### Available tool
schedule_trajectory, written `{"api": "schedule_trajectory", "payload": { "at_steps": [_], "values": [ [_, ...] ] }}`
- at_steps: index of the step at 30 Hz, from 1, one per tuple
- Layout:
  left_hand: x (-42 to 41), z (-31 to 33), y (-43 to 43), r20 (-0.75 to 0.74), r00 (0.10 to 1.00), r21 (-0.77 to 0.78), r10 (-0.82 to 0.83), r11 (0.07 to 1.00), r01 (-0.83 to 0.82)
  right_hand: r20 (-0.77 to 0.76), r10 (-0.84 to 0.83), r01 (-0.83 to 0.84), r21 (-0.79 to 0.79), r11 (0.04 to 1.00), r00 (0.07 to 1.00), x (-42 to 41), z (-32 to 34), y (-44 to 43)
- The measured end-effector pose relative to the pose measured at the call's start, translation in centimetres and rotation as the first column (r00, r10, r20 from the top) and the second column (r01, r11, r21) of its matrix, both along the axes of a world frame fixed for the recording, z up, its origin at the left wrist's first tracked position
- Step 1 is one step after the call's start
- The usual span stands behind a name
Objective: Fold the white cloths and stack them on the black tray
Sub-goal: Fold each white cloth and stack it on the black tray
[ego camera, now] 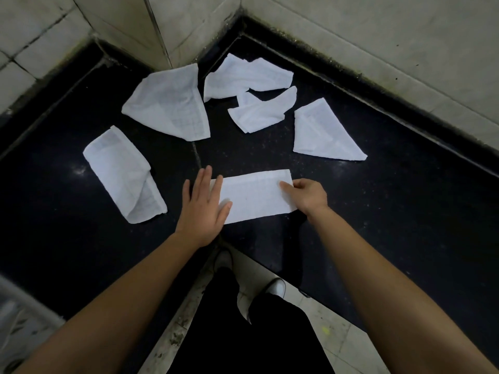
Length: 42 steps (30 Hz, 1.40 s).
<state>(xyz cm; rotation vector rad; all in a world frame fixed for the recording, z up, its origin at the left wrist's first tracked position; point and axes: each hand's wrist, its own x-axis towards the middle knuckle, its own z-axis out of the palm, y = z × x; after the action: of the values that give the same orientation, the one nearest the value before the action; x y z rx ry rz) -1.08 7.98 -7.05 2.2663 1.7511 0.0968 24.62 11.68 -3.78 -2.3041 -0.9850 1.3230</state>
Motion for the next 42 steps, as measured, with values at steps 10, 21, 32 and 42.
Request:
{"api": "schedule_trajectory", "payload": {
  "at_steps": [10, 21, 32, 42],
  "values": [
    [-2.5, -2.3, -1.2, -0.157, 0.987, -0.089, -0.047, 0.995, 0.034, 0.644, 0.638, -0.826, -0.017, 0.564, 0.422, -2.5, -3.4, -2.9],
    [-2.7, -2.7, -1.5, -0.149, 0.988, -0.047, -0.046, 0.998, 0.040, 0.639, 0.234, -0.451, 0.198, 0.870, 0.732, -1.0, -3.0, -4.2],
    [-2.8, -2.6, -1.5, -0.128, 0.991, -0.032, -0.038, 0.999, 0.034, 0.207, 0.048, -0.023, -0.122, 0.992, 0.977, -0.5, 1.1, 0.4],
    [-2.7, -2.1, -1.7, -0.031, 0.999, 0.002, 0.036, 0.999, -0.036, -0.408, -0.228, 0.278, 0.068, 0.958, 0.884, -1.6, 2.8, 0.2]
  ]
}}
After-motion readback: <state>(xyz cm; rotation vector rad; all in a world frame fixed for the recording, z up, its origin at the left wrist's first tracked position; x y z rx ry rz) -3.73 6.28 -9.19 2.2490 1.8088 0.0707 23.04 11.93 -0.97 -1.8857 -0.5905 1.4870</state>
